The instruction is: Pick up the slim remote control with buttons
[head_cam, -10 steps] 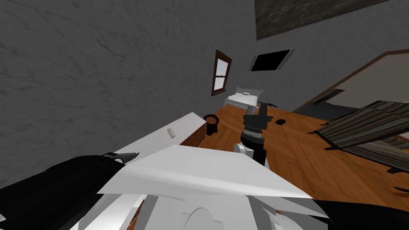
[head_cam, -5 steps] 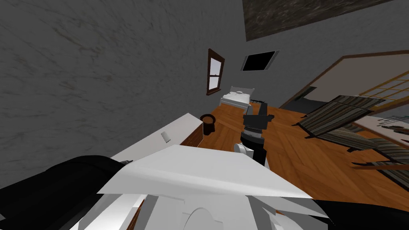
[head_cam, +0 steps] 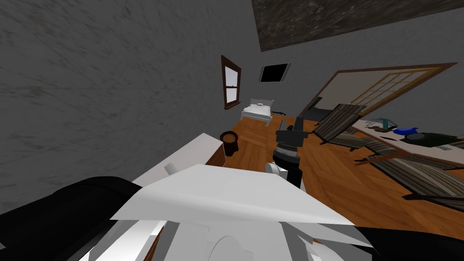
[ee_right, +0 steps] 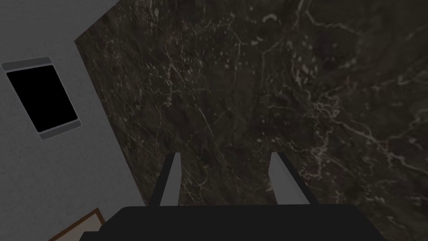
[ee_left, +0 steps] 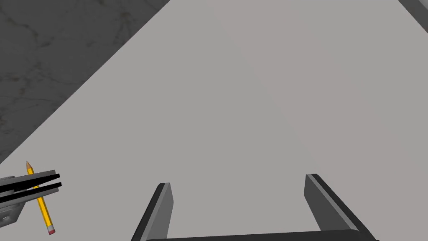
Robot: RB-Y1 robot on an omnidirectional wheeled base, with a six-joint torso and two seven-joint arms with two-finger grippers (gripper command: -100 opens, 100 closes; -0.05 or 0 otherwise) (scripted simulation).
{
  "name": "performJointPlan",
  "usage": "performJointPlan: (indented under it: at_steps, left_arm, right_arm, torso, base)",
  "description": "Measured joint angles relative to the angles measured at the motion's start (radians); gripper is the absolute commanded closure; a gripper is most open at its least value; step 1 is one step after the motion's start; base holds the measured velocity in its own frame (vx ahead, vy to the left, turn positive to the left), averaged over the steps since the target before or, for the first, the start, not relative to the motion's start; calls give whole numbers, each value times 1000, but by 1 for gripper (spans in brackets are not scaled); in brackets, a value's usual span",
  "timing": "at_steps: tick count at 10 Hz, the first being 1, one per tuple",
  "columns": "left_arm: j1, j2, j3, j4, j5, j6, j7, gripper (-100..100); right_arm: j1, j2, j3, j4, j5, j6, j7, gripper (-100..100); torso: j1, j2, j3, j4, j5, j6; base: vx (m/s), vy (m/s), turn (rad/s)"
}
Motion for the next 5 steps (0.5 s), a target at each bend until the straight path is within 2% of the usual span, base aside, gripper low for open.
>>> performJointPlan:
  at_steps: [1, 2, 3, 5]
  left_arm:
    - [1, 6, 10, 22, 14, 21, 6, -100]
    - [6, -1, 23, 35, 19, 45, 33, -100]
    - [11, -1, 32, 45, 29, 69, 50, -100]
    - [28, 9, 62, 75, 66, 125, 75, -100]
  right_arm:
    - [0, 0, 0, 0, 0, 0, 0, 0]
    - [0, 0, 0, 0, 0, 0, 0, 0]
    - [0, 0, 0, 0, 0, 0, 0, 0]
    - [0, 0, 0, 0, 0, 0, 0, 0]
  torso:
    - [-1, 2, 1, 0, 0, -1]
    - [-1, 3, 1, 1, 0, -1]
    - [-1, 3, 2, 1, 0, -1]
    - [-1, 2, 1, 0, 0, -2]
  base:
    - [73, -5, -249]
    - [68, -1, -175]
    - [105, -19, -318]
    - [94, 5, -195]
